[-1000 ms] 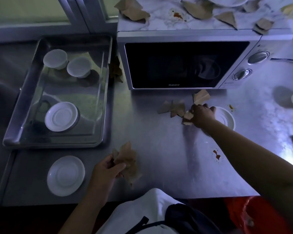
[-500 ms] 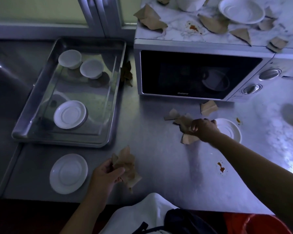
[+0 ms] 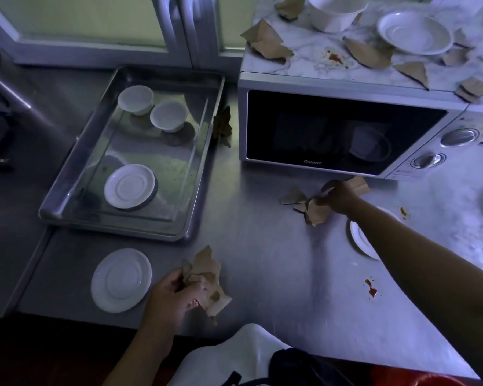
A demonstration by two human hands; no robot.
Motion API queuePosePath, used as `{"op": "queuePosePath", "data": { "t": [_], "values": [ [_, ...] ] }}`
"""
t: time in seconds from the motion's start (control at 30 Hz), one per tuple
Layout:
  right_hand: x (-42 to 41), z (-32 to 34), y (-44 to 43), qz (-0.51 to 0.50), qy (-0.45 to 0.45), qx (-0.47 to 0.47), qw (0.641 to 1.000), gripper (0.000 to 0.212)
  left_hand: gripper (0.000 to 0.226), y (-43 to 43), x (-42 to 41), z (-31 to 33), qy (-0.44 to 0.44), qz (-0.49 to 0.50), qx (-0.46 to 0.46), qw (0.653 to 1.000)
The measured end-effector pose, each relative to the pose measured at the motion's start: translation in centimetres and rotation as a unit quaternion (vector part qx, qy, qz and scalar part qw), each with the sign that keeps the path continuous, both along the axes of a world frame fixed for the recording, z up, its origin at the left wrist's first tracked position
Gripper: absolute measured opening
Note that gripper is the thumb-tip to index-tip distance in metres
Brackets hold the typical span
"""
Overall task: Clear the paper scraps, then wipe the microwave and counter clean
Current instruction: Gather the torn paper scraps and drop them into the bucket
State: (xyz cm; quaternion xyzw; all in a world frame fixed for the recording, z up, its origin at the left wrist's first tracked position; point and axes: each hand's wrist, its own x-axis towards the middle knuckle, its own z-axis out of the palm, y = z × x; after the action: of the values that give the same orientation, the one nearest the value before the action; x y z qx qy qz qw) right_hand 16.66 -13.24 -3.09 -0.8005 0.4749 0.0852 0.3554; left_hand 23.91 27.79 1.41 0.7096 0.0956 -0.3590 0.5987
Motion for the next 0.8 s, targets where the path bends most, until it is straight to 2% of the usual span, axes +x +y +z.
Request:
{"op": "queuePosePath", "data": {
  "t": [0.13,0.2,0.3,0.43,0.6,0.7,0.8],
  "values": [
    [0.2,-1.4,1.0,0.046,0.056,-0.003,0.997,0.062,0.021,0.5,0.1,-0.3,-0.003,0.018,0.013,1.0],
    [0.1,-1.9,1.5,0.065,0.074,-0.035,0.994,0.059,0.019,0.7,0.0,-0.4,-0.006,0.015,0.018,1.0],
    [0.0,-2.0,2.5,0.032,0.067,-0.031,0.997,0.059,0.02,0.9,-0.1,-0.6,-0.004,0.014,0.016,1.0],
    [-1.1,-1.9,3.5,0.053,0.067,-0.024,0.996,0.053,0.021,0.8,0.1,-0.9,0.001,0.003,0.011,1.0],
    [-2.2,-1.2,3.8,0.067,-0.005,0.007,0.998,0.001,0.02,0.9,0.4,-0.8,-0.002,0.0,0.002,1.0],
    [-1.3,0.9,3.4,0.112,-0.052,0.035,0.992,0.016,0.018,0.9,0.3,-0.7,-0.004,-0.009,0.008,1.0],
    [1.2,1.6,3.0,0.144,-0.042,-0.009,0.989,0.014,0.015,0.8,0.1,-0.5,-0.009,-0.011,0.007,1.0]
  ]
}}
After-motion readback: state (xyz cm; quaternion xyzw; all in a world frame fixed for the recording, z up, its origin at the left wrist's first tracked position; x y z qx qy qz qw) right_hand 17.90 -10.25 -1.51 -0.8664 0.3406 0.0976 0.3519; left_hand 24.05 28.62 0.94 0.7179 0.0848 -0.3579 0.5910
